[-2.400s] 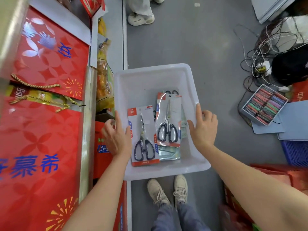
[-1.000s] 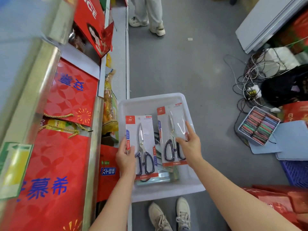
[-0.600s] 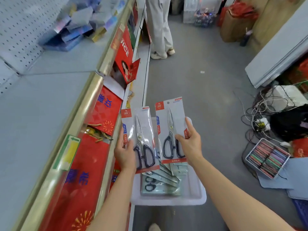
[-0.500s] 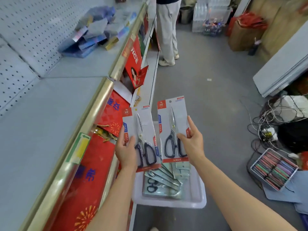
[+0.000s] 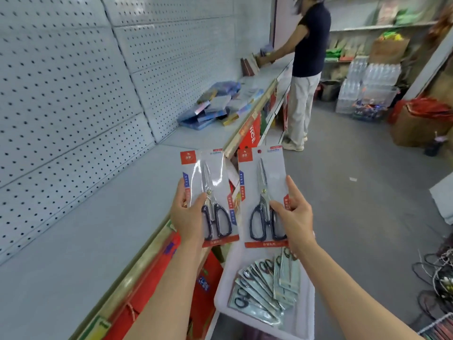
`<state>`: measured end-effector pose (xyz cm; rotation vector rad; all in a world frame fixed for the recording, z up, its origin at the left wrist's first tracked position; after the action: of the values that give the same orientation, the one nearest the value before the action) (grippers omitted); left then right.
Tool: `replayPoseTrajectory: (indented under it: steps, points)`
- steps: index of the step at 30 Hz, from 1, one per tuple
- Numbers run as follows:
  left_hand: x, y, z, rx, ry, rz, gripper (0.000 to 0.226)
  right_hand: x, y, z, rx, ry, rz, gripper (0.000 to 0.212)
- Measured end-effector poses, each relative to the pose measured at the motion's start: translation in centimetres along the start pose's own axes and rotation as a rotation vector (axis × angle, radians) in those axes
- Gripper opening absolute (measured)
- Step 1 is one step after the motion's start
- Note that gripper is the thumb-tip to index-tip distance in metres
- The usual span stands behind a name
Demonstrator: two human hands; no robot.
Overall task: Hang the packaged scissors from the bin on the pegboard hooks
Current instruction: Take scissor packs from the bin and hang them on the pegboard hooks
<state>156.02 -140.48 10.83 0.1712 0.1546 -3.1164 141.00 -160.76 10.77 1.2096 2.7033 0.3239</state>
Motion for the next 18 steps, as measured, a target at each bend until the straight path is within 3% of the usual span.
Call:
replayPoseTrajectory:
  steps: [7,18]
  points:
    - [-0.8,-8.0,5.2,0.067,0.084,0.169,0.069,2.1,7.4,-3.6,-0.114,-0.059,-0.118,0.070]
    - [0.6,-21.2,7.6,0.009,0.100,0.408,0.067,7.6,19.0,-2.5,-0.189,-0.087,-0.343,0.067]
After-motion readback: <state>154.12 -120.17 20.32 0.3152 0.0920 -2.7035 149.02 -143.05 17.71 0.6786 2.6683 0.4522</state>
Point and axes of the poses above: each hand's wrist, its own x-axis away from the middle knuckle, its own y-axis out of the palm, z = x × y, the point moved 4 cm from there along -x, towards the middle knuckle, and after that the axes turned 11 degrees about -x, right-handed, at the moved point
